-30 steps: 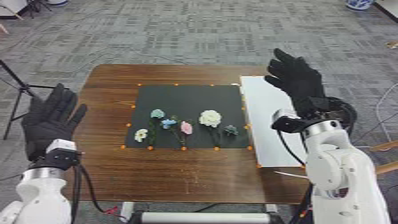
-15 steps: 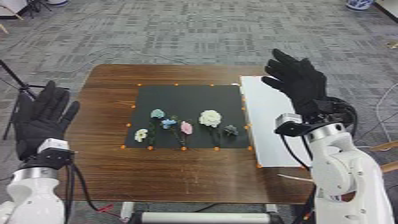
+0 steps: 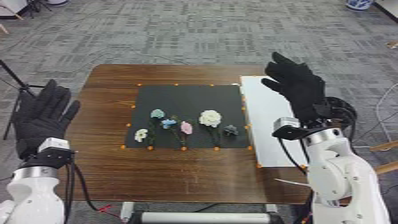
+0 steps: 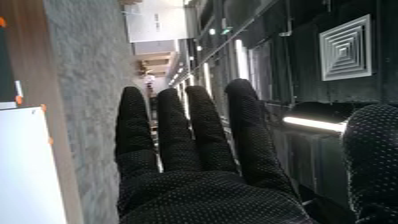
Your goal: Arrange flowers
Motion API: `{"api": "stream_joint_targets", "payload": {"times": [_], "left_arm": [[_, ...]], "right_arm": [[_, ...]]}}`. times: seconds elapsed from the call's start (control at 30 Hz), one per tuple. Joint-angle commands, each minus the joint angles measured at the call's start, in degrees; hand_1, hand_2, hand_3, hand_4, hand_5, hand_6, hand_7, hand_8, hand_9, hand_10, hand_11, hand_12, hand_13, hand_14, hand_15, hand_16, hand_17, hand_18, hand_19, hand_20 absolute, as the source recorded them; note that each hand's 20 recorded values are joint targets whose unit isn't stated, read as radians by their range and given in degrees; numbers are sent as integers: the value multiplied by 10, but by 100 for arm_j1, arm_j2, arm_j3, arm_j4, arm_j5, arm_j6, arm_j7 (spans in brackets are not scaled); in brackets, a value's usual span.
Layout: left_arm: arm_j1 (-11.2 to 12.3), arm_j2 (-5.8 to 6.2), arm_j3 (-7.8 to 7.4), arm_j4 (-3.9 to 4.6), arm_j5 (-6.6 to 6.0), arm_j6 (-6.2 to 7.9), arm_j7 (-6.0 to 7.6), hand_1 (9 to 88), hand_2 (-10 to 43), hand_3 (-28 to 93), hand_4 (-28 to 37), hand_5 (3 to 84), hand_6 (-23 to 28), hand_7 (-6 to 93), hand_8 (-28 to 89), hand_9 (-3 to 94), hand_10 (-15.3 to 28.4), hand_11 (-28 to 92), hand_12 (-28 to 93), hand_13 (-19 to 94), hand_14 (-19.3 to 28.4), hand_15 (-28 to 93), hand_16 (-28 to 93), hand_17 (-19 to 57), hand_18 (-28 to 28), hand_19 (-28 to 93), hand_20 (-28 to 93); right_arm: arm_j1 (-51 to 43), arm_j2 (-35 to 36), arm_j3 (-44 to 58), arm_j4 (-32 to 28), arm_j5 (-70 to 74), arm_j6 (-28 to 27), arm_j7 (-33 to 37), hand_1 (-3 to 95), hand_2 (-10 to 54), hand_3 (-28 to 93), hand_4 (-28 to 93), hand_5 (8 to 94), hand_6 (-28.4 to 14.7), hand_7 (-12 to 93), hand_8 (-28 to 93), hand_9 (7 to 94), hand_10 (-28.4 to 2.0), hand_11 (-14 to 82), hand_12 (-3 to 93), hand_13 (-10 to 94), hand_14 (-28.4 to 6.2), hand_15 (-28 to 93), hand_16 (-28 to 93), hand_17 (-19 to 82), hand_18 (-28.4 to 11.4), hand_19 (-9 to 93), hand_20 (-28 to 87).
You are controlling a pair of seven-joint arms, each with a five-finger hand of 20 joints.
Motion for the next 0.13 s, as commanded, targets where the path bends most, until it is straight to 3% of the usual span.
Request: {"api": "stream_joint_targets", "payload": {"times": [0.03,0.13], "left_arm": [[101,14,-28,50,13,-72,-81,273,181,592,-283,374,59,102,-107,298,122,144,35,226,89,119,-55,-51,121,317,67],[53,4,-6,60,43,-114,-52,269,183,594,-283,374,59,102,-108,298,123,144,35,225,89,119,-56,-51,121,318,67]], "right_arm": [[-55,-32,-216,2,-141,72,-146,60,115,769,-243,425,-63,51,-84,373,-157,33,110,272,-122,59,166,113,-161,288,132],[-75,-26,-171,-22,-215,-42,-166,60,116,771,-243,424,-61,52,-85,374,-156,33,110,272,-119,58,164,116,-158,286,130]]}}
